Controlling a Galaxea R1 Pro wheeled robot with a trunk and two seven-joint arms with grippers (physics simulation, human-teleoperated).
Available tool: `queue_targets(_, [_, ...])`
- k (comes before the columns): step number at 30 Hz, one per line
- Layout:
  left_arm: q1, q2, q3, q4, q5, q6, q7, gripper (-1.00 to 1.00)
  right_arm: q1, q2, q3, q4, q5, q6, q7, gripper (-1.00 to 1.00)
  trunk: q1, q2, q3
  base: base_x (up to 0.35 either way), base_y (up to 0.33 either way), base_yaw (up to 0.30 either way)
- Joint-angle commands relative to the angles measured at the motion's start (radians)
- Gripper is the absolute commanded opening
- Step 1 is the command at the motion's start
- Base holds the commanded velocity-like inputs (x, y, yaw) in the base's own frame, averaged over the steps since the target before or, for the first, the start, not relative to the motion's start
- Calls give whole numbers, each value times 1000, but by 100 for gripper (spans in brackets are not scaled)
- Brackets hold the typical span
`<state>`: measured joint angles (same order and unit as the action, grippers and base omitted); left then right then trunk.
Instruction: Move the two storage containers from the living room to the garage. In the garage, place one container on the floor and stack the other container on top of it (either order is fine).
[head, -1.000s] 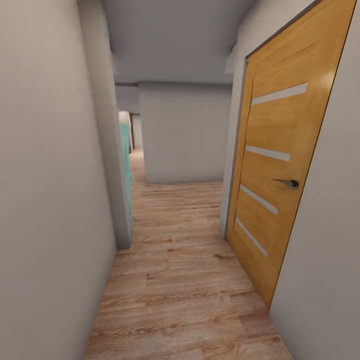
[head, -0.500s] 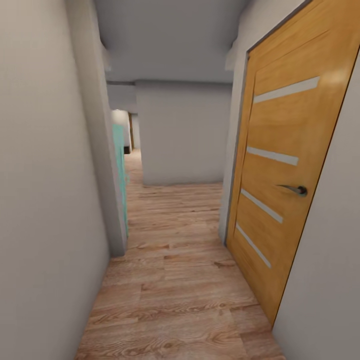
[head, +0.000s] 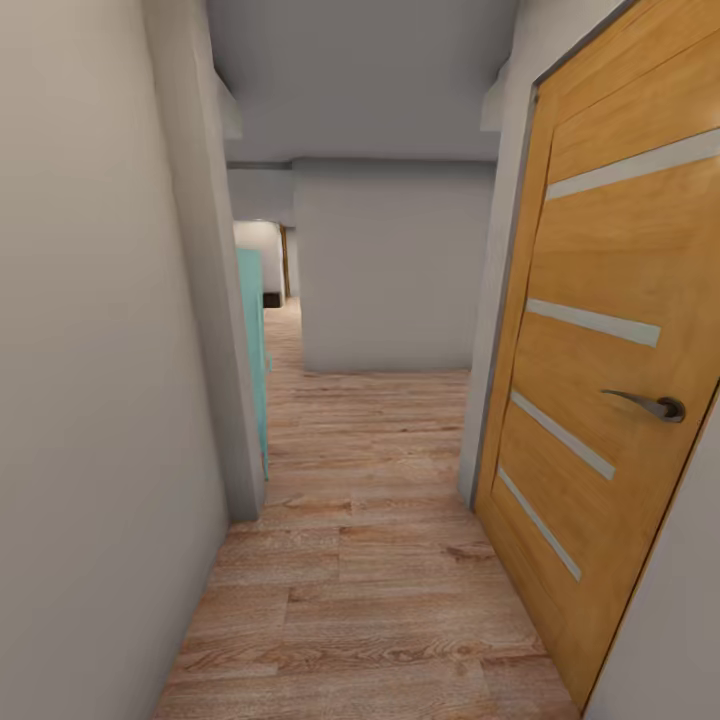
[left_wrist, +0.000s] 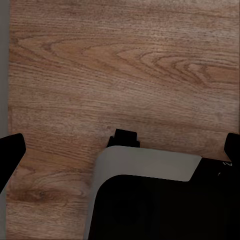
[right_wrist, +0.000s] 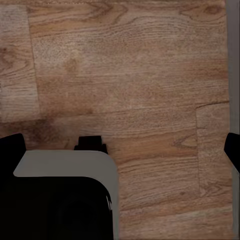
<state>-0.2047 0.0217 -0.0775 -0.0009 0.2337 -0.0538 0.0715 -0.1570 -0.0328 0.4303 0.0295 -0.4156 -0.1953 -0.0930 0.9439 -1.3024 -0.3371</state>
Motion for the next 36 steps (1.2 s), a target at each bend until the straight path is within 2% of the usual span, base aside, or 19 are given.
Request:
queue_targets(1, [-1,0,-8,1,9,-3,2,100,-1,0,8,3,-8,-5,0,100,1,-1,-1,312,-96,264])
queue_targets(7, [-1,0,-8,1,9,-3,2,100,-1,0,8,3,-8,-4,0,100,1,-1,-1,312,-128,137])
queue_targets(23, [-1,0,-8,1,9,3,2,100,-1,-1,10,3,-8,-1,1,100,1,-1,-1,308,-148,5])
queue_targets(36, [-1,3,-7,1,9,4,4,100,-1,6,9,3,-8,-4,1,100,1,-1,-1,317,-64,16])
